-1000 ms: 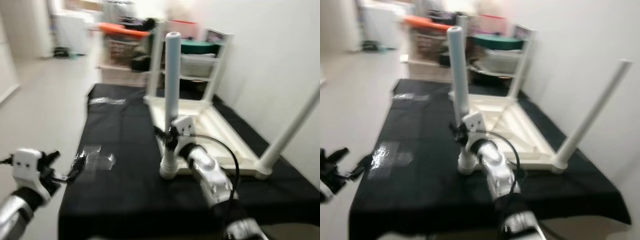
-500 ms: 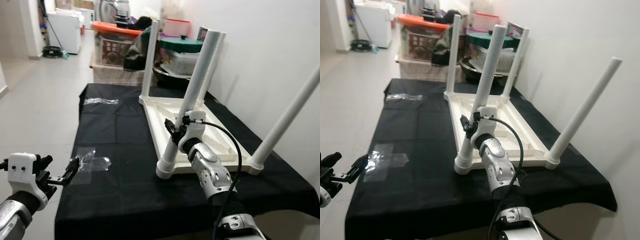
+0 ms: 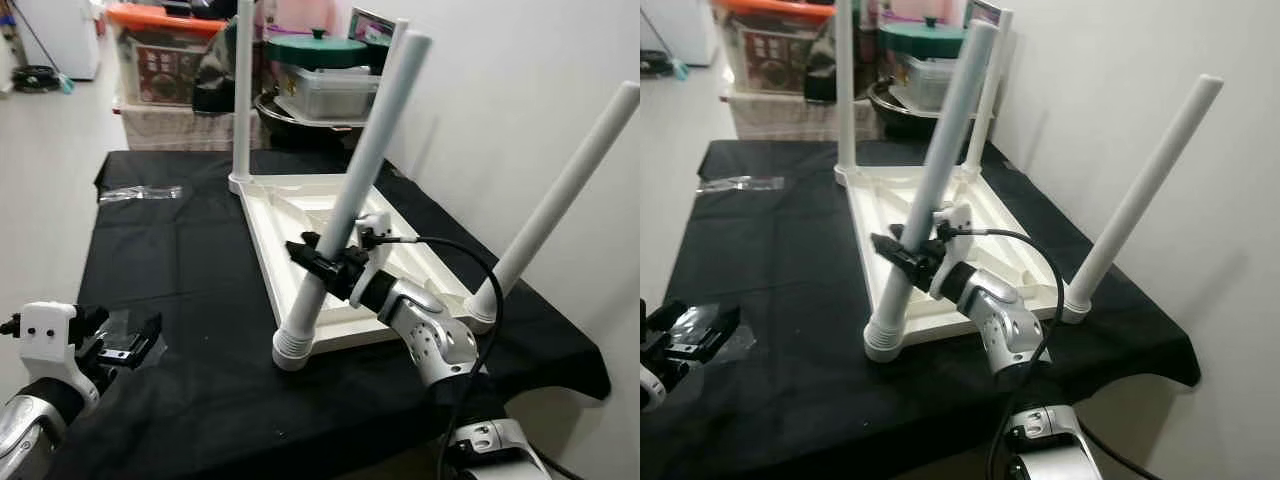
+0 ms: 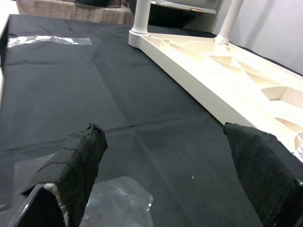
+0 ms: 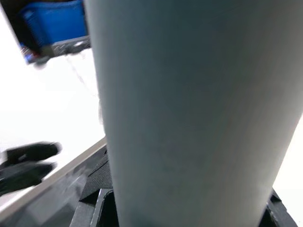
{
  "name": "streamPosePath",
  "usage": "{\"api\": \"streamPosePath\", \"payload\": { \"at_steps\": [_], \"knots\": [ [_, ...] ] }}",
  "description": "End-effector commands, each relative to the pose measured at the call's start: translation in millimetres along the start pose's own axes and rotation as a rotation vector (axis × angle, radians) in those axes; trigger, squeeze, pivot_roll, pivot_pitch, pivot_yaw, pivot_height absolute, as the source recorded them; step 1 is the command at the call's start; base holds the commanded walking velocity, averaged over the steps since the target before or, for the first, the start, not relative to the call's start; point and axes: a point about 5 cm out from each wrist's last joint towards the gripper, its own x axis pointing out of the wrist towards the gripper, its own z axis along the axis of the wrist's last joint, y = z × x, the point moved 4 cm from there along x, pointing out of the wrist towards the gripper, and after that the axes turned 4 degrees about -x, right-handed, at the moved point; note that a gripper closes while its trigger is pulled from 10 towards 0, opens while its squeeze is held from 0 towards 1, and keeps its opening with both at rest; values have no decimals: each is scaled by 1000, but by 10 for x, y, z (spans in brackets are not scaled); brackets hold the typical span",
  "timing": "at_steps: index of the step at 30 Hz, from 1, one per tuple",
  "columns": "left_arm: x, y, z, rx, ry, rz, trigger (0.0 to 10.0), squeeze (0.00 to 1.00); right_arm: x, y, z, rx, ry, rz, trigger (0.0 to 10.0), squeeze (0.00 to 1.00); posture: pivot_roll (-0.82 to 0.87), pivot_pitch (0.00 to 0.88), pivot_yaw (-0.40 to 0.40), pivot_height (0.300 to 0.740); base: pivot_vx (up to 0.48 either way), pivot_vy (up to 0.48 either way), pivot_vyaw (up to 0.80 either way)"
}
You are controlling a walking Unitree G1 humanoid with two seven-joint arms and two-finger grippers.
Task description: Building children table
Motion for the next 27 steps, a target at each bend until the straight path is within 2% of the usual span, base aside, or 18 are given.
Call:
{"api": "streamPosePath", "payload": {
  "at_steps": [1,6,7,8,10,14,21,27],
  "knots": [
    [10,-20,-58,-1,18,-7,10000,0,-32,205,-657,90,252,118,0,0,125,0,-135,740,0,0,0],
    [10,-22,-61,-1,19,-8,10000,0,-28,222,-646,78,256,148,0,0,125,0,-135,740,0,0,0],
    [7,-21,-63,-1,19,-6,10000,0,-11,246,-585,66,239,206,0,0,136,0,-151,740,0,0,0],
    [7,-21,-63,-1,19,-6,10000,0,-11,246,-585,66,239,206,0,0,136,0,-151,740,0,0,0],
    [-11,-13,-69,-3,18,3,10000,0,24,312,-418,52,172,323,0,0,141,0,-159,740,0,0,0],
    [-45,-14,-92,-8,22,9,10000,0,66,344,-306,56,122,372,0,0,149,0,-168,740,0,0,0],
    [-60,-18,-97,-15,21,12,10000,0,77,393,-255,82,83,411,0,0,150,0,-169,740,0,0,0],
    [-52,-7,-100,-15,20,15,10000,0,80,354,-165,92,-17,377,0,0,144,0,-159,740,0,0,0]
  ]
}}
